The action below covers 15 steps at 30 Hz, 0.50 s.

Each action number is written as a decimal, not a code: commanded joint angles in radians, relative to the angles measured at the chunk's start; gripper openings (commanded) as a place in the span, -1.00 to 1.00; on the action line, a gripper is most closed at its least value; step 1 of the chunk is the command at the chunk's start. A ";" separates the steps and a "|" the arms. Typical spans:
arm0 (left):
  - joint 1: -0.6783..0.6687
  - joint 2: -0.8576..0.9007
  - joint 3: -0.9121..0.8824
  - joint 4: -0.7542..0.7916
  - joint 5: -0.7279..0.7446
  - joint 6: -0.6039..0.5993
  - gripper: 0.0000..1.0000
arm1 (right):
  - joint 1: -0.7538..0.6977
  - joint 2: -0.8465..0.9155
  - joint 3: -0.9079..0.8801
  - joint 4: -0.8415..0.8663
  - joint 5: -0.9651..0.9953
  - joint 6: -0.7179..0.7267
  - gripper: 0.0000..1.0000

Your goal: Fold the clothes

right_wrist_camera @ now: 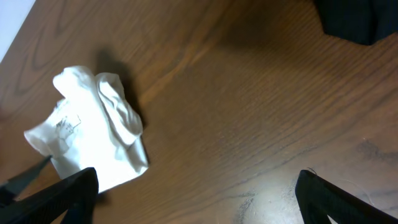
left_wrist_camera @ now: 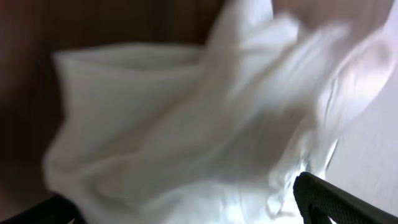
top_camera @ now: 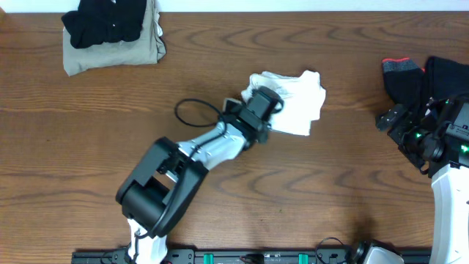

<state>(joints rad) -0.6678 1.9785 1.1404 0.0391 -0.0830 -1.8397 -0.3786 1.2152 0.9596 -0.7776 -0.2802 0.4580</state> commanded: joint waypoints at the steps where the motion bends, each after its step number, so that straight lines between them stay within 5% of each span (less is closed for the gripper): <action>1: 0.076 0.060 -0.046 -0.047 0.006 0.172 0.96 | -0.011 0.000 0.009 -0.001 0.003 -0.011 0.99; 15: 0.344 0.058 -0.046 -0.073 0.405 0.625 0.96 | -0.011 0.000 0.009 -0.001 0.003 -0.011 0.99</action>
<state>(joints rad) -0.3691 1.9762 1.1423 0.0219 0.2241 -1.4052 -0.3786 1.2152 0.9596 -0.7776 -0.2798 0.4580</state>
